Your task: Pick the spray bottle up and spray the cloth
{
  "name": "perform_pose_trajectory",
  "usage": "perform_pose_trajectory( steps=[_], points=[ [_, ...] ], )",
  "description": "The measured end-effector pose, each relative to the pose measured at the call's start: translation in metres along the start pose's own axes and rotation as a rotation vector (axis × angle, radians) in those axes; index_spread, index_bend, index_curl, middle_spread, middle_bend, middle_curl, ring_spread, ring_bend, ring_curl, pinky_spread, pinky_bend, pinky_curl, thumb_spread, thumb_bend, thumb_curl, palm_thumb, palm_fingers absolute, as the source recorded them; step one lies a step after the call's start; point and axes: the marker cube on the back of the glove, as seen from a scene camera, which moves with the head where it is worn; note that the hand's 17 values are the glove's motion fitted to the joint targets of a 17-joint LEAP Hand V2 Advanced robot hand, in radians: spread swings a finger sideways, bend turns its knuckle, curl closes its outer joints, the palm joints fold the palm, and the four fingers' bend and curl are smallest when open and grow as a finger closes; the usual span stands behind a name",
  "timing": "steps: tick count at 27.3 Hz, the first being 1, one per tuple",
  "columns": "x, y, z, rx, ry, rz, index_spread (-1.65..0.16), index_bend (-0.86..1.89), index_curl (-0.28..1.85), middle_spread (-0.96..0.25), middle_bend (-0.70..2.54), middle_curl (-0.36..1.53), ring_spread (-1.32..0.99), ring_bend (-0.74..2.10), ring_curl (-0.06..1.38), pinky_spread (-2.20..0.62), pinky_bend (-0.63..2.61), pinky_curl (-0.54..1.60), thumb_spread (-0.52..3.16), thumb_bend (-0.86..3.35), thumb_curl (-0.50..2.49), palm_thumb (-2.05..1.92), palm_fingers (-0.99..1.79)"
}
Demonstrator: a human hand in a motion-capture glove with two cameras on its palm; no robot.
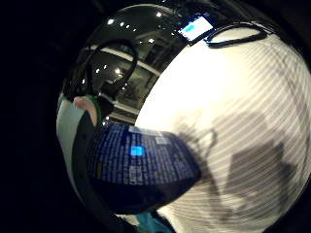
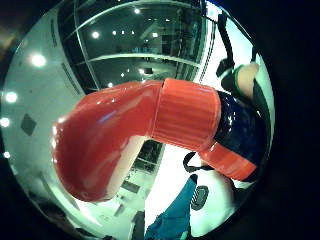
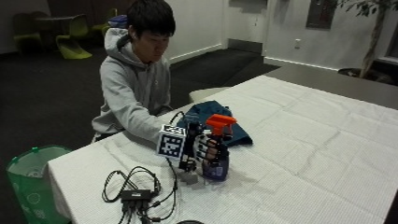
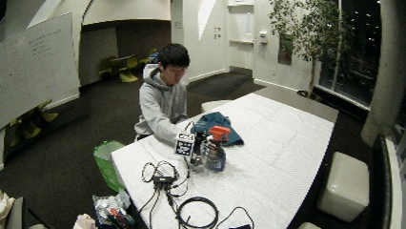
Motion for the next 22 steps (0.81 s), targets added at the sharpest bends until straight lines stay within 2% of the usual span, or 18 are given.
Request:
perform_pose_trajectory(
  steps=[4, 11, 17, 22],
  points=[
    [-0.001, -0.006, 0.004, -0.015, 0.013, 0.005, -0.25, 0.26, 0.35, -0.09, 0.29, 0.41, -0.15, 0.47, 0.35, -0.02, 0.3, 0.34, 0.75, -0.02, 0.49, 0.97, 1.26],
    [-0.008, -0.014, 0.015, -0.112, 0.07, -0.027, -0.25, 0.31, 0.41, -0.13, 0.32, 0.43, -0.19, 0.41, 0.36, -0.18, 0.35, 0.36, 0.46, -0.02, 0.56, 1.03, 1.32],
    [-0.032, -0.014, 0.02, -0.298, 0.136, -0.052, -0.25, 0.35, 0.44, -0.14, 0.35, 0.45, -0.22, 0.41, 0.37, -0.25, 0.36, 0.37, 0.31, -0.03, 0.6, 1.03, 1.35],
    [-0.073, -0.005, 0.008, -0.511, 0.272, -0.206, -0.24, 0.37, 0.46, -0.15, 0.37, 0.45, -0.24, 0.42, 0.38, -0.28, 0.37, 0.37, 0.22, -0.04, 0.63, 1.03, 1.37]
  ],
)
